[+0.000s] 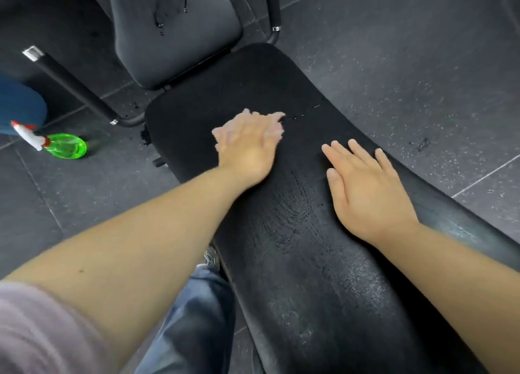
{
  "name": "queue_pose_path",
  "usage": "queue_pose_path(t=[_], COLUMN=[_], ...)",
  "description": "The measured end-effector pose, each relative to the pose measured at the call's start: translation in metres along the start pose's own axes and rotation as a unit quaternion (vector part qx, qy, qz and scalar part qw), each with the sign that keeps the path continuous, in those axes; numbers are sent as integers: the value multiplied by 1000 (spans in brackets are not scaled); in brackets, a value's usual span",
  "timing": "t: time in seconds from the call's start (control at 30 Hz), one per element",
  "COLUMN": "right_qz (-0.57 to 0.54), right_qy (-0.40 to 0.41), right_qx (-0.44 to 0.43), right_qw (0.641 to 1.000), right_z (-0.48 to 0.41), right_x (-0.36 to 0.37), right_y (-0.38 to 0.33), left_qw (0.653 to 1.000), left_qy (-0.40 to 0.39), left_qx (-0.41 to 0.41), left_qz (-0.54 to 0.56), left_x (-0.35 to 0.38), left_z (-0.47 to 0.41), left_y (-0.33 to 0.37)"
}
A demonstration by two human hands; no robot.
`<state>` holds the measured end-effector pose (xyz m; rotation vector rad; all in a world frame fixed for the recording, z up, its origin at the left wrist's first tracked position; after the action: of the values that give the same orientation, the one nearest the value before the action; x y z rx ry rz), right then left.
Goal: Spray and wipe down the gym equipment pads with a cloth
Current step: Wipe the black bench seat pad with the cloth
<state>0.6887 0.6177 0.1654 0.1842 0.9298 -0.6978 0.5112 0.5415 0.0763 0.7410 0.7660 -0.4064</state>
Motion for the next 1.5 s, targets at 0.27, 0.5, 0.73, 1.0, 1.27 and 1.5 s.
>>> queue_pose_path(t=[0.27, 0.5, 0.73, 1.0, 1.27, 1.5], right_qz=[-241, -434, -288, -131, -32, -114], right_qy=[94, -195, -151, -47, 52, 142], right_qx=[94, 97, 44, 114, 233, 301], right_qw=[961, 874, 945, 984, 970, 936], right_z=[-8, -20, -29, -21, -5, -1], right_x=[-41, -34, -33, -29, -32, -18], right_y=[47, 83, 95, 94, 70, 28], left_qw=[952, 991, 977, 993, 975, 905], left_qy=[-184, -71, -119, -87, -107, -200], left_qx=[244, -92, 172, 82, 193, 366], left_qz=[0, -60, 33, 7, 16, -86], left_x=[21, 1, 32, -7, 29, -20], left_z=[152, -54, 34, -35, -31, -34], left_y=[51, -7, 130, 25, 120, -19])
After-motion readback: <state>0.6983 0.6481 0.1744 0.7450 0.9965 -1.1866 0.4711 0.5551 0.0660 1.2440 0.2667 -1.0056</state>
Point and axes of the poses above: each hand's wrist, its own z-axis away from the middle knuckle, its own x-axis out of the palm, y = z × x, the point moved 5 cm from there along -z, towards the middle knuckle, and after that the axes turned 11 degrees about -y, right-handed, at the moved point
